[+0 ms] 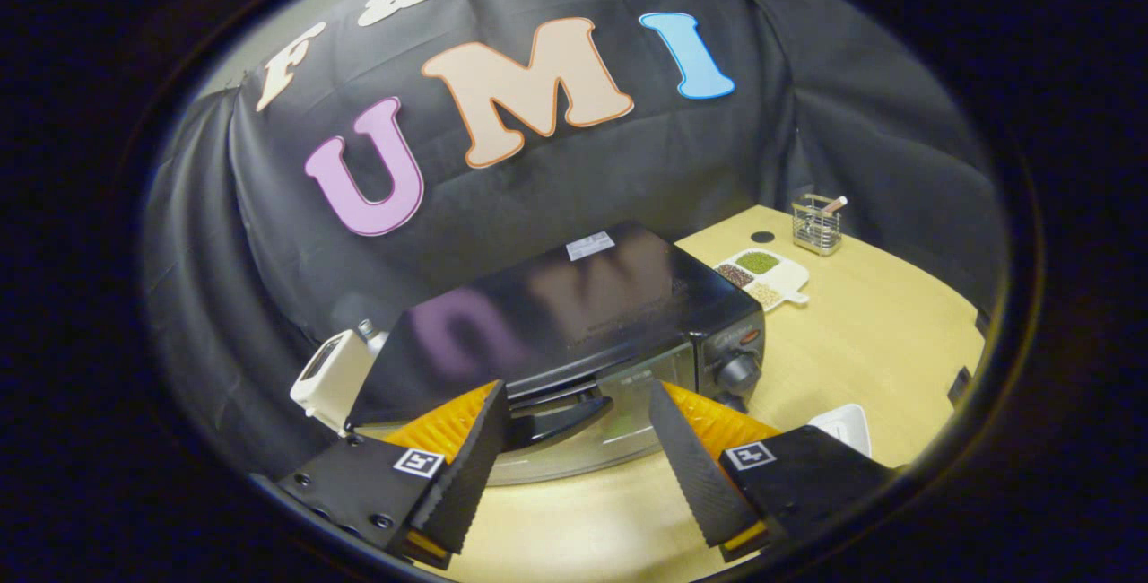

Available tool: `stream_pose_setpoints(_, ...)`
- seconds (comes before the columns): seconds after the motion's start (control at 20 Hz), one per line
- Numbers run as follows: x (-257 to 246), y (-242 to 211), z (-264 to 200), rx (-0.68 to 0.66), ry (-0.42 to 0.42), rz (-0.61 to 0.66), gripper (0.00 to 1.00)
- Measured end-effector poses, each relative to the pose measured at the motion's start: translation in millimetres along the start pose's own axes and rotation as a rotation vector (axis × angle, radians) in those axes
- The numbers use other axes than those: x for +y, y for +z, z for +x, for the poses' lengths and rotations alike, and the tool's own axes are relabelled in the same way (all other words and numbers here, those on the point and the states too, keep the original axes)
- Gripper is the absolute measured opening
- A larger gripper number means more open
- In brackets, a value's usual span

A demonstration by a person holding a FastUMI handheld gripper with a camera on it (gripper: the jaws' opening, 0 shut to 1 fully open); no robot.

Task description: Open the toaster oven, put the food inside, and close the toaster oven door.

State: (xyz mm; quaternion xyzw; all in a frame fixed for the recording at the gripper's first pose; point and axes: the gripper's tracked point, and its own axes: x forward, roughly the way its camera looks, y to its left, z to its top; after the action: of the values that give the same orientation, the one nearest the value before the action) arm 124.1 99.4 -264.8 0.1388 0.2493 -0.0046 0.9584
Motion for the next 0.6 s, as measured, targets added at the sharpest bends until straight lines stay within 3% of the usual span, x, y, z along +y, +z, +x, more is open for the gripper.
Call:
stream_pose_setpoints(0.25, 13, 16, -1, -0.007, 0.016, -0.076, 0.97)
stream_pose_setpoints(0.6, 59, 108, -42, -0.197, 0.134, 0.005, 0.97)
